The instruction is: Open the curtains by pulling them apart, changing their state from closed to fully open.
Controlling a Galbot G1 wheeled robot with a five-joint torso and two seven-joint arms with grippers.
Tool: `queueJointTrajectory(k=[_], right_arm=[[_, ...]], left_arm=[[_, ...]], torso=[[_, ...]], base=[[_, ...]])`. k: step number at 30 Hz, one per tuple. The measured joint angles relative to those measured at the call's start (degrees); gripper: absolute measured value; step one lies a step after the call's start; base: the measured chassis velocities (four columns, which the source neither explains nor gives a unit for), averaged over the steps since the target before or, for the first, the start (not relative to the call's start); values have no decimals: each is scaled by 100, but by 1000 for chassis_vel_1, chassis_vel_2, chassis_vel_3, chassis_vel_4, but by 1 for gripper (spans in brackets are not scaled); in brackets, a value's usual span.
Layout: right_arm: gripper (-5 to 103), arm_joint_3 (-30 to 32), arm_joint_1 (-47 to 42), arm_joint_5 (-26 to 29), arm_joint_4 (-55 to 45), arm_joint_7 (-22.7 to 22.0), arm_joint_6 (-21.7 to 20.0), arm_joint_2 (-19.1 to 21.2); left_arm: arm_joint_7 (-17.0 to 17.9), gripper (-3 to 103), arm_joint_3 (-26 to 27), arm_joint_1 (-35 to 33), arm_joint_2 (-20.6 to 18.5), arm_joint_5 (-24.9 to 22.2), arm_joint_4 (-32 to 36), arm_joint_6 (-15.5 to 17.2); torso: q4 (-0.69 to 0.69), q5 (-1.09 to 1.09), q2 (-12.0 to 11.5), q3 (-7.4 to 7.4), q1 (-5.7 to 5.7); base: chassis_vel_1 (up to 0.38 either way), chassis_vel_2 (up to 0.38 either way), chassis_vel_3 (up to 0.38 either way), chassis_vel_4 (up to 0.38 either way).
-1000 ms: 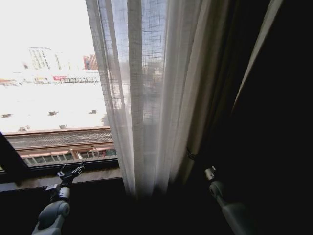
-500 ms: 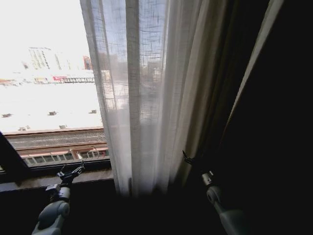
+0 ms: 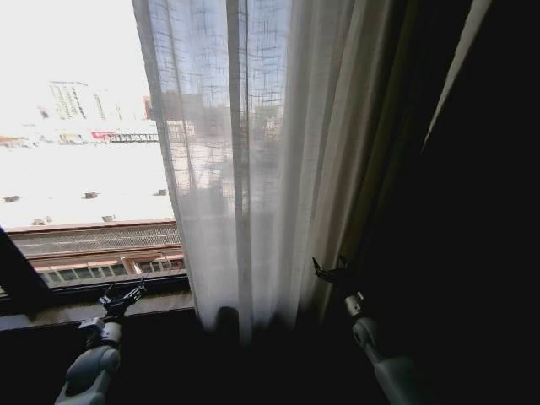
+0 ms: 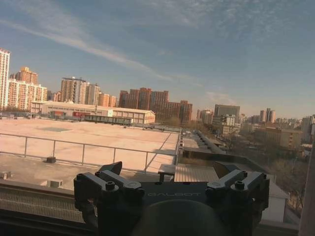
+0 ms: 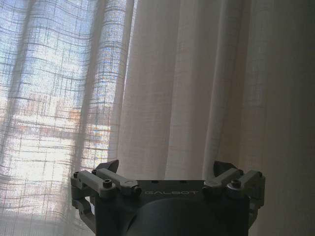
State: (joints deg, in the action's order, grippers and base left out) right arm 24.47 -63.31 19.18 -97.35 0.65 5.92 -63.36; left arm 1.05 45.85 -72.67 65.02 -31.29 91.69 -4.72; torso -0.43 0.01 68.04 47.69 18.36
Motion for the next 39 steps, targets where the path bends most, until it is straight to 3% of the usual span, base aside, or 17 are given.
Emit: queueJointTrajectory(k=[26, 39], right_arm=[[100, -5, -38, -139, -2, 256, 127, -14], [100, -9, -56, -159, -12, 345, 126, -12]], left_arm=[[0, 100, 0, 0, 0, 0, 0, 0], [0, 100, 0, 0, 0, 0, 0, 0]], torso=[[0, 0, 0, 0, 0], [0, -1, 0, 0, 0]], base=[[0, 0, 0, 0], [173, 129, -162, -119]])
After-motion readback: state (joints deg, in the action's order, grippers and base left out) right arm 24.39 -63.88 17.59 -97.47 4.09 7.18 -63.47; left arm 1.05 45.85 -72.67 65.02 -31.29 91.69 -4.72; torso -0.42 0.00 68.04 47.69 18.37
